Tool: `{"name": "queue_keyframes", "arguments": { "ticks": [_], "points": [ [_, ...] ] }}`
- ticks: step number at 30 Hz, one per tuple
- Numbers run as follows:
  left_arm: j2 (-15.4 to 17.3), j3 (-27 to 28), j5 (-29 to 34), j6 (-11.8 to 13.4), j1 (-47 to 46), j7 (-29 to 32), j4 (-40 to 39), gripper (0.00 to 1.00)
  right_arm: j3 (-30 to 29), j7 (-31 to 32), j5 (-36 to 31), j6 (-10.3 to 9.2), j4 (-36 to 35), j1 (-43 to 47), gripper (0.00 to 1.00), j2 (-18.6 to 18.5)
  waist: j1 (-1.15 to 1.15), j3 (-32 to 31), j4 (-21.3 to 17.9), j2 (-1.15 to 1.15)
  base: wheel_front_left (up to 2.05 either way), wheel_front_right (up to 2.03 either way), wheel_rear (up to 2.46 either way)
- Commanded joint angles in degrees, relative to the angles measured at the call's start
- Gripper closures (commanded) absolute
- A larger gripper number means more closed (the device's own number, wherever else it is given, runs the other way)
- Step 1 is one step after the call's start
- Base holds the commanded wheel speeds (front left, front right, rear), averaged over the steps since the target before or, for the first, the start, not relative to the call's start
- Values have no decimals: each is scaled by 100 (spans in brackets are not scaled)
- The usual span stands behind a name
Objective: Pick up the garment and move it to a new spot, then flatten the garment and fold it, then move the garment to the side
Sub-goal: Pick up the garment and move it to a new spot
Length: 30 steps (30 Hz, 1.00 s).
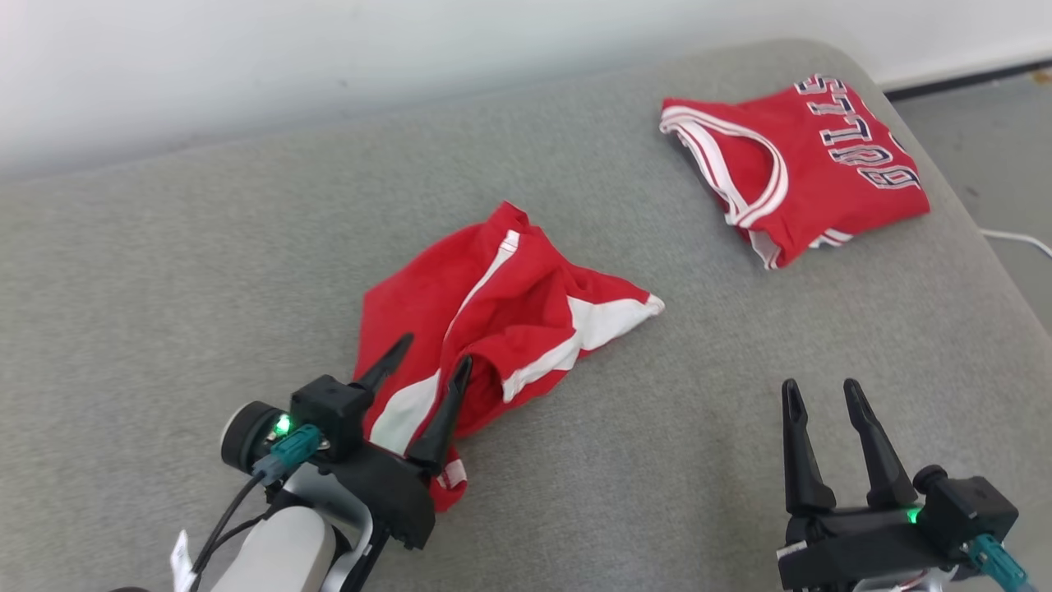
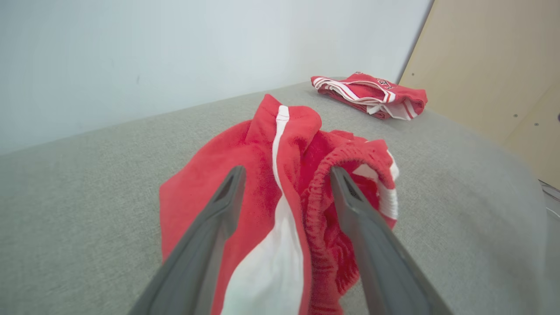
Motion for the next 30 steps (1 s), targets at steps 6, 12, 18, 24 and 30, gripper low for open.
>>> {"name": "queue_keyframes", "arguments": {
  "ticks": [6, 12, 18, 24, 30],
  "points": [
    [165, 313, -150, 250, 300, -254, -394, 0, -66, 0, -137, -17, 23, 211, 0, 2, 0, -451, 416, 0, 0, 0, 0],
    [408, 968, -378, 609, 793, -495, -768, 0, -79, 0, -211, -17, 33, 328, 0, 2, 0, -711, 588, 0, 0, 0, 0],
    [547, 1689, -298, 1008, 1534, -583, -1282, 0, -90, 0, -232, -17, 21, 468, 0, -32, 0, -900, 708, 0, 0, 0, 0],
    [389, 2497, -55, 1157, 2437, -578, -1973, 0, -91, 0, -229, -17, -28, 551, 0, -58, 0, -976, 802, 0, 0, 0, 0],
    [71, 3018, 229, 923, 3010, -580, -2211, 0, -30, 0, -200, -17, -53, 580, 0, -57, 0, -990, 908, 0, 0, 0, 0]
  ]
}}
